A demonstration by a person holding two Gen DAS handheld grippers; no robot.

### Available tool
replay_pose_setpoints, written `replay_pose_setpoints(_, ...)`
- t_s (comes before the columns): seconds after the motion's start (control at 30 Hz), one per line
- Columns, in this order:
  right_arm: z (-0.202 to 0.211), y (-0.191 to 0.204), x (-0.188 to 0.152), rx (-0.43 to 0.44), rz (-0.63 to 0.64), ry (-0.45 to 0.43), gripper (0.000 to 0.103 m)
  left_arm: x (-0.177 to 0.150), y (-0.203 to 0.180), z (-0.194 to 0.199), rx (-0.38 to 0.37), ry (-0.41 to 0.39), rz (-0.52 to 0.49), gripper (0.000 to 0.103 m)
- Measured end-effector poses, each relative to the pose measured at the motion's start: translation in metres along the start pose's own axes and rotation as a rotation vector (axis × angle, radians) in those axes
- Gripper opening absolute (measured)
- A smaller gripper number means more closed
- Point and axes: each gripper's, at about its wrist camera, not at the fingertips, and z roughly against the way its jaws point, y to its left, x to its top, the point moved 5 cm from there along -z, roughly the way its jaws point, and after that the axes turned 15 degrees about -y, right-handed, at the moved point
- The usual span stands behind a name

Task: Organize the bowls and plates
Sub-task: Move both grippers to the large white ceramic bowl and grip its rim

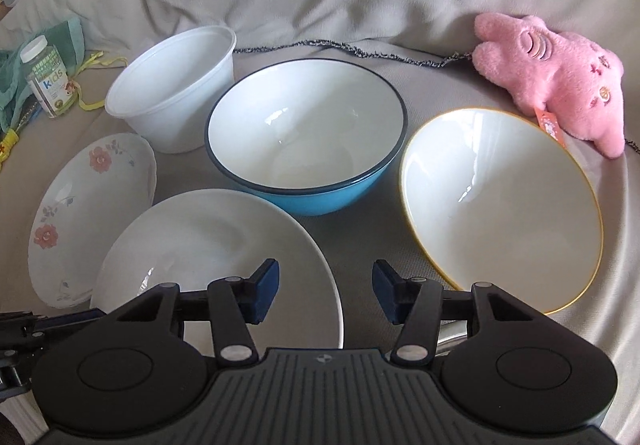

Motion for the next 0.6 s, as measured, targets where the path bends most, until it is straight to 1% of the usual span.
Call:
replay_pose_setpoints(0.07, -0.006, 0.001, -0.003, 0.007, -0.003, 0.012, 0.049, -0.003, -0.006, 0.008, -0.001, -0.021, -0.048, 0.017)
replay_pose_setpoints(0.13, -0.009, 0.001, -0.006, 0.017, -0.004, 0.022, 0.049, -0.004, -0.011, 0.022, -0.002, -0.067, -0.111, 0.017)
replay_pose_setpoints(0.17, -0.009, 0.001, -0.008, 0.019, -0.004, 0.024, 0.049, -0.005, -0.012, 0.031, 0.016, -0.092, -0.155, 0.017)
replay_pose_setpoints(0.23, -0.010, 0.000, -0.010, 0.025, -0.010, 0.027, 0.049, -0.007, -0.008, 0.039, 0.066, -0.108, -0.188, 0.017)
replay_pose_setpoints(0.33, -0.010, -0.001, -0.012, 0.033, -0.021, 0.030, 0.049, -0.010, 0.004, 0.030, 0.106, -0.063, -0.128, 0.017)
replay_pose_setpoints(0.37, -0.010, -0.001, -0.013, 0.037, -0.021, 0.032, 0.049, -0.010, 0.008, 0.025, 0.120, -0.054, -0.098, 0.013)
replay_pose_setpoints(0.5, -0.012, 0.002, -0.014, 0.040, -0.021, 0.039, 0.049, -0.008, 0.016, 0.002, 0.199, -0.055, -0.051, 0.013)
replay_pose_setpoints(0.6, -0.015, 0.005, -0.012, 0.033, -0.003, 0.039, 0.046, -0.009, 0.019, -0.009, 0.215, -0.026, -0.020, 0.012)
